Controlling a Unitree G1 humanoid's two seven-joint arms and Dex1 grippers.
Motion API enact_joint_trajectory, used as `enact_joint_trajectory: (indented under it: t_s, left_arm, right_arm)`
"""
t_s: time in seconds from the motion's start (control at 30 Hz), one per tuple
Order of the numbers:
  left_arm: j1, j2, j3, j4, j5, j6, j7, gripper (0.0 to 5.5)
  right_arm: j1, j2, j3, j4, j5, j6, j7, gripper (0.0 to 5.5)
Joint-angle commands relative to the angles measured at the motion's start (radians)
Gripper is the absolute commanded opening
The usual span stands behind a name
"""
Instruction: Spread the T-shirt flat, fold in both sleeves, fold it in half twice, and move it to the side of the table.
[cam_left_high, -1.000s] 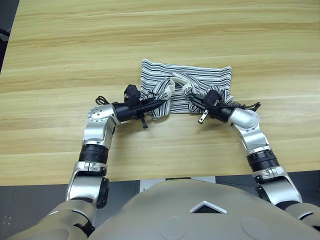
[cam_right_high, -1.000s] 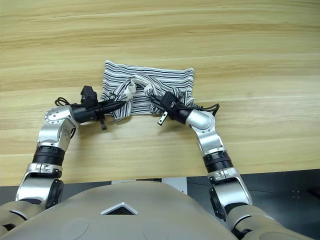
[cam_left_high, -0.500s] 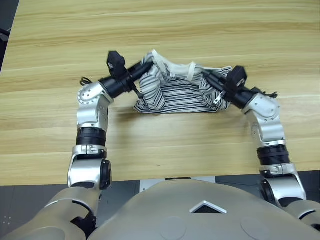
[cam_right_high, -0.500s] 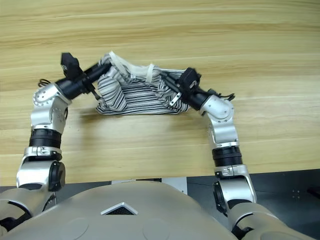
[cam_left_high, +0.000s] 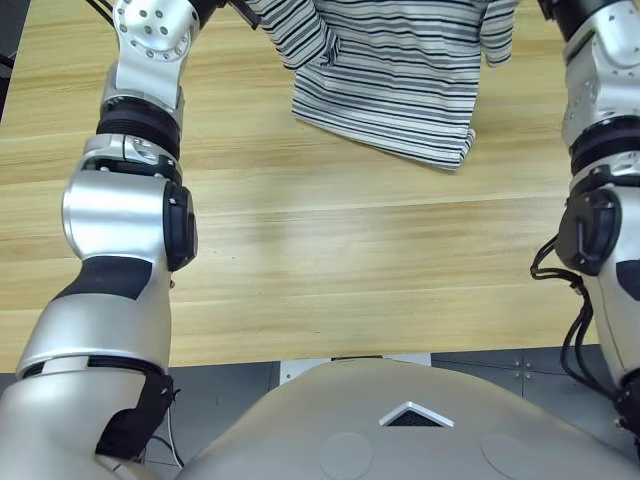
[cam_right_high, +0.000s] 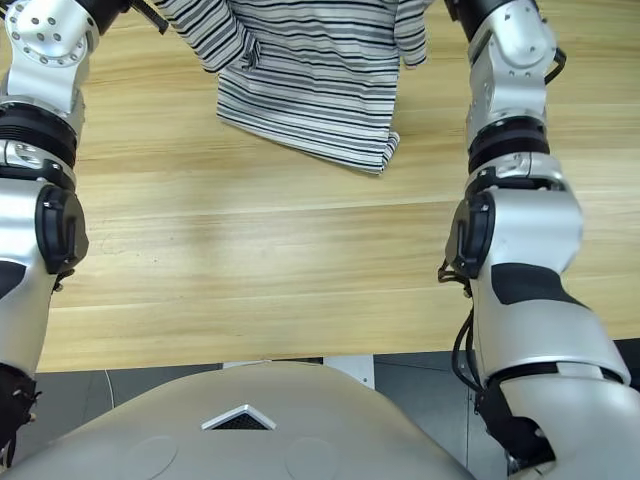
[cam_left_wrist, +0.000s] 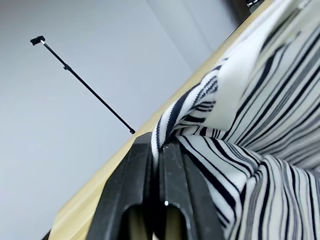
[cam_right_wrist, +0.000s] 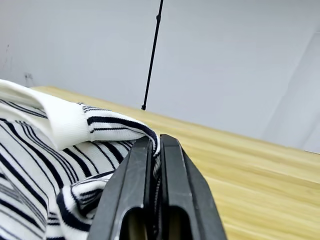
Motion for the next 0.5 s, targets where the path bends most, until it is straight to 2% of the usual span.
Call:
enact_joint_trajectory:
  t_s: [0.03, 0.13, 0.17, 0.23, 0.3, 0.4, 0.5]
  left_arm:
    - [-0.012, 0.095, -0.037, -0.003, 0.039, -0.123, -0.102, 0.12]
    - [0.063, 0.168, -0.081, -0.068, 0.022, -0.261, -0.355, 0.12]
    - [0.118, 0.209, -0.1, -0.137, -0.026, -0.3, -0.506, 0.12]
    - [0.252, 0.3, -0.12, -0.37, -0.178, -0.238, -0.785, 0.12]
    - [0.388, 0.396, -0.133, -0.646, -0.324, -0.118, -0.964, 0.12]
    - [0.573, 0.538, -0.145, -0.965, -0.419, -0.021, -1.083, 0.12]
    - [0.692, 0.619, -0.14, -1.172, -0.462, 0.064, -1.127, 0.12]
  right_arm:
    - [-0.03, -0.068, -0.05, 0.014, 0.038, 0.005, 0.134, 0.1]
    - [0.026, -0.113, -0.07, -0.045, 0.09, 0.051, 0.381, 0.1]
    - [0.071, -0.134, -0.072, -0.099, 0.124, 0.088, 0.516, 0.1]
    - [0.188, -0.177, -0.06, -0.265, 0.199, 0.19, 0.746, 0.1]
    - [0.334, -0.223, -0.036, -0.467, 0.256, 0.281, 0.888, 0.1]
    - [0.529, -0.278, -0.003, -0.71, 0.293, 0.39, 1.004, 0.1]
    - [0.666, -0.317, 0.028, -0.849, 0.296, 0.457, 1.069, 0.1]
